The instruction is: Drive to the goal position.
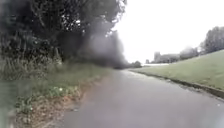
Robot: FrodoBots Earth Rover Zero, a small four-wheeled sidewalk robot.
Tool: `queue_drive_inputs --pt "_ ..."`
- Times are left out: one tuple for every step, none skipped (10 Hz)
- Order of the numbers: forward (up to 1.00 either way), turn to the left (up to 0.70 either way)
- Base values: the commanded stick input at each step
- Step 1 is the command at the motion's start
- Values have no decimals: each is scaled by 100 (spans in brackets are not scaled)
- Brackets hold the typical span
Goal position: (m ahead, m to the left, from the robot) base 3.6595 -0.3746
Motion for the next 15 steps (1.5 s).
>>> queue_drive_inputs --pt "100 0" --pt "100 0" --pt "100 0" --pt "100 0" --pt "100 0" --pt "100 0" --pt "100 0" --pt "100 0" --pt "100 0" --pt "100 0" --pt "100 0" --pt "100 0" --pt "100 0" --pt "100 0" --pt "100 0"
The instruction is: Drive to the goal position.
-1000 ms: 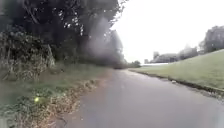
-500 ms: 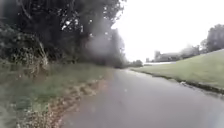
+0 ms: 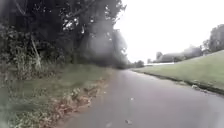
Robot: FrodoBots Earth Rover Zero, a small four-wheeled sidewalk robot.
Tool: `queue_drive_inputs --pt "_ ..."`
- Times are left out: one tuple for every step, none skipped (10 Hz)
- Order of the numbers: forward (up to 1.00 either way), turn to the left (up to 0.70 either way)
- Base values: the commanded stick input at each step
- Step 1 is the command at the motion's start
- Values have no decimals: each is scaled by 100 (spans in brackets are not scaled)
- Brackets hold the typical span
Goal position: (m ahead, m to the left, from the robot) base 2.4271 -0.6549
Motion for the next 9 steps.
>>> queue_drive_inputs --pt "100 0" --pt "100 -4" --pt "100 -11" --pt "100 -19" --pt "100 -29" --pt "100 -40" --pt "100 -40" --pt "100 -40" --pt "100 -40"
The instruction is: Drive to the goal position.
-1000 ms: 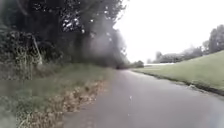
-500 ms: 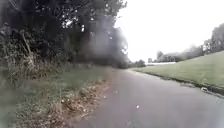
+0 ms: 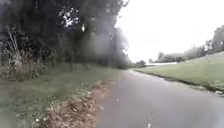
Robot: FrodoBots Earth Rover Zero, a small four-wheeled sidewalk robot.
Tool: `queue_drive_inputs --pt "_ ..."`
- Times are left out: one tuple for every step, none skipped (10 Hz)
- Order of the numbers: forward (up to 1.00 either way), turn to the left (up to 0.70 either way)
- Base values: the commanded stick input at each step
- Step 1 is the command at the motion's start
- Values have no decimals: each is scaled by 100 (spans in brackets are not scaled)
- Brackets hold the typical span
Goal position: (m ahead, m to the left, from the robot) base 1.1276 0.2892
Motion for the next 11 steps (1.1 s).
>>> queue_drive_inputs --pt "100 -40" --pt "100 -40" --pt "100 -40" --pt "100 -40" --pt "100 -37" --pt "100 -34" --pt "100 -26" --pt "100 -13" --pt "100 0" --pt "100 0" --pt "100 0"
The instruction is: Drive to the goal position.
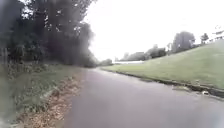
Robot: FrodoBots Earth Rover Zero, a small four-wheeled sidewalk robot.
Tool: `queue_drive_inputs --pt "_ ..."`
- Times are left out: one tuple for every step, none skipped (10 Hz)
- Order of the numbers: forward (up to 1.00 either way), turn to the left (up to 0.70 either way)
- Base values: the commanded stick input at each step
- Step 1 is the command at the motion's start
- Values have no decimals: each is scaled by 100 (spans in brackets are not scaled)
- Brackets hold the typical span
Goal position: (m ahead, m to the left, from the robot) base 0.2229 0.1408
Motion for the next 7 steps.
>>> queue_drive_inputs --pt "100 0" --pt "100 0" --pt "100 0" --pt "100 0" --pt "100 0" --pt "100 0" --pt "100 0"
